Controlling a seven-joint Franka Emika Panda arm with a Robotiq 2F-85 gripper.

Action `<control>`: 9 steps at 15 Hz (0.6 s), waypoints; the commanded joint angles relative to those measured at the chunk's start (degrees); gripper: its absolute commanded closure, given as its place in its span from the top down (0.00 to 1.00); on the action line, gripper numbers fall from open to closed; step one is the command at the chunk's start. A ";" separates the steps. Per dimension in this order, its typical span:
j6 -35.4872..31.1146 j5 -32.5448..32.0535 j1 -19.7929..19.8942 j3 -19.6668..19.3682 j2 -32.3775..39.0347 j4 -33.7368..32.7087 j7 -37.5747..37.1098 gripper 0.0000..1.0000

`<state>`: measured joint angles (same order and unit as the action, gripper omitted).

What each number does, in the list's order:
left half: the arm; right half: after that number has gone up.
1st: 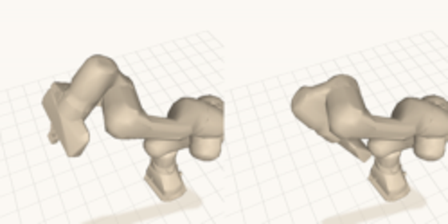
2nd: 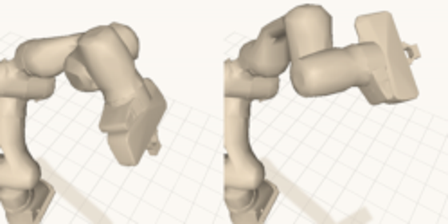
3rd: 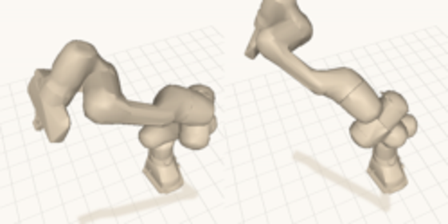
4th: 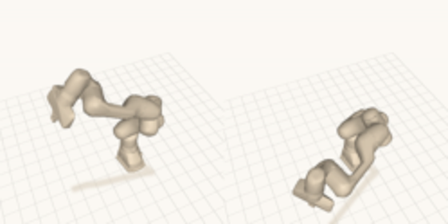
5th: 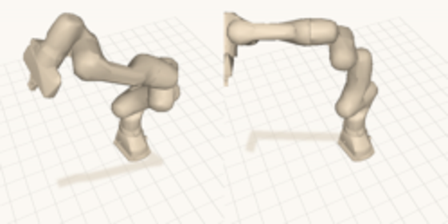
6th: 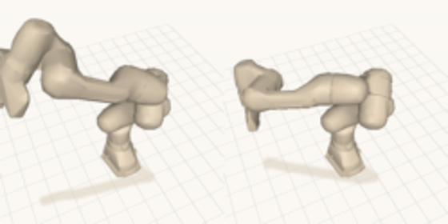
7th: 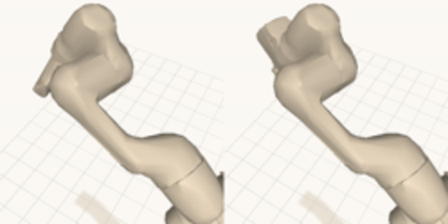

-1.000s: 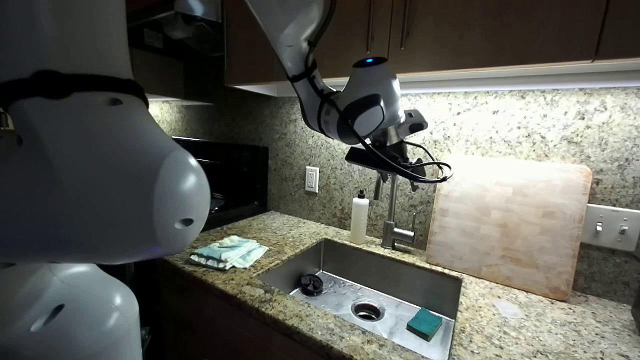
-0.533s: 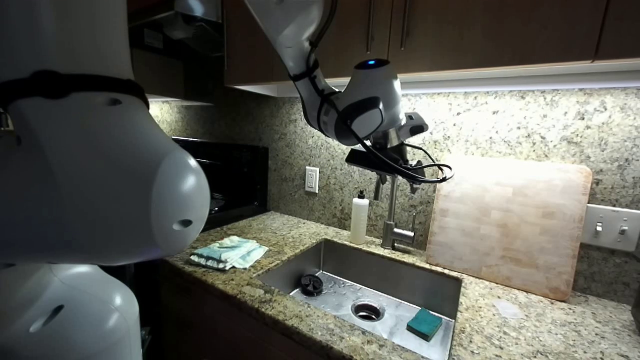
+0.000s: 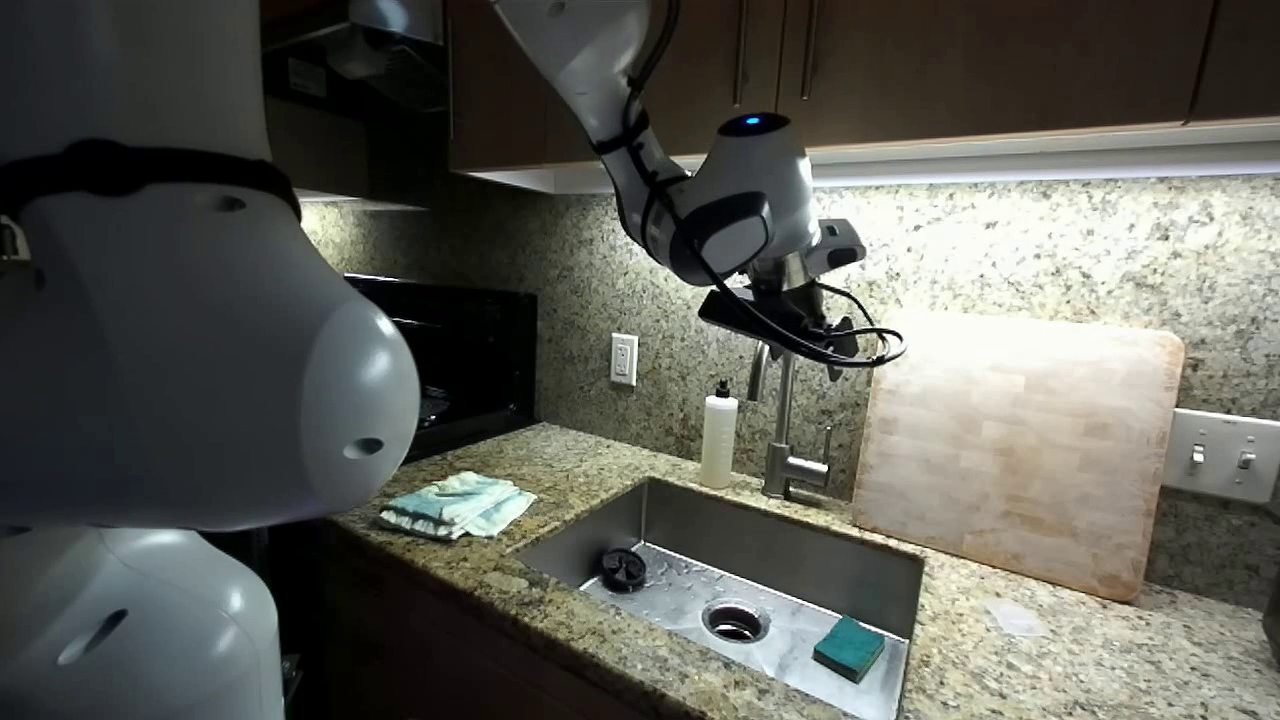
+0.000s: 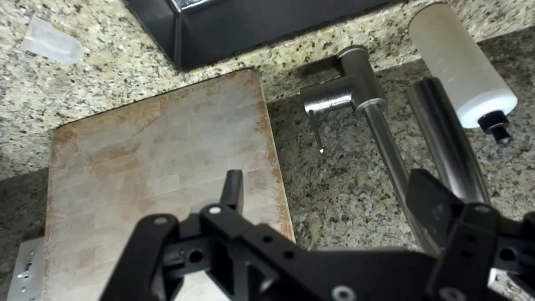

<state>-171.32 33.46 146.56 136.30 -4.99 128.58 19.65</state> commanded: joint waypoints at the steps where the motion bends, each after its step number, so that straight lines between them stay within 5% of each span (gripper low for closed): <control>1: 4.51 10.73 4.02 2.93 -2.69 -5.15 9.54 1.00; 9: 27.36 45.76 2.45 -6.41 -20.73 -18.53 31.12 1.00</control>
<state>-151.18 69.70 149.01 133.45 -17.92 114.25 45.72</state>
